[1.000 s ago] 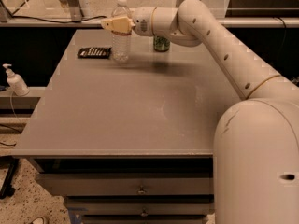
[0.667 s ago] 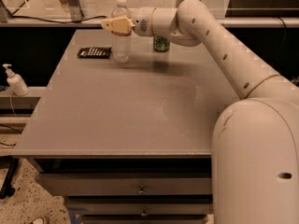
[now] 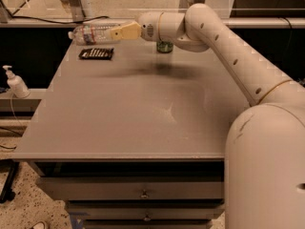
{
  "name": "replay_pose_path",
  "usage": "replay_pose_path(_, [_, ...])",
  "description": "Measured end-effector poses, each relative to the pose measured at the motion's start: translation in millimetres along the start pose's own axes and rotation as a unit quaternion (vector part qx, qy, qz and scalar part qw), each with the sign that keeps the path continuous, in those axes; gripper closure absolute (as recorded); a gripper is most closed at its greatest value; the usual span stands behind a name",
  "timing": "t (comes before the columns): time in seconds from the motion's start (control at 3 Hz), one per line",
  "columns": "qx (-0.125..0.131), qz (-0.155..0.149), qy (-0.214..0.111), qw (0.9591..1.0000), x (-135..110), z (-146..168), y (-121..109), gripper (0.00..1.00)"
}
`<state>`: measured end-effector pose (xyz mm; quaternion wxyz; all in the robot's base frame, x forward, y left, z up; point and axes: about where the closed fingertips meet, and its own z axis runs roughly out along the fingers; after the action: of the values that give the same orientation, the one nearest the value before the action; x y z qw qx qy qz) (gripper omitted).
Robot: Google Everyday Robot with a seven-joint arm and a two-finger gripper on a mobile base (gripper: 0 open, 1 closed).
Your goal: Move water bottle near rxbar chocolate
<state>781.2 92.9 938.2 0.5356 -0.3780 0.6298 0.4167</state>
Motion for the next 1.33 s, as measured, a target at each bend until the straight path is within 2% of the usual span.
replay_pose_path(0.67, [0.003,-0.010,-0.005,0.9999,-7.8,-14.1,3.9,0.00])
replay_pose_path(1.0, [0.010,-0.030,-0.013,0.9994,-26.0,-46.6,18.0,0.00])
replay_pose_path(1.33, [0.023,-0.057,-0.021,0.9979,-45.6,-95.6,34.4,0.00])
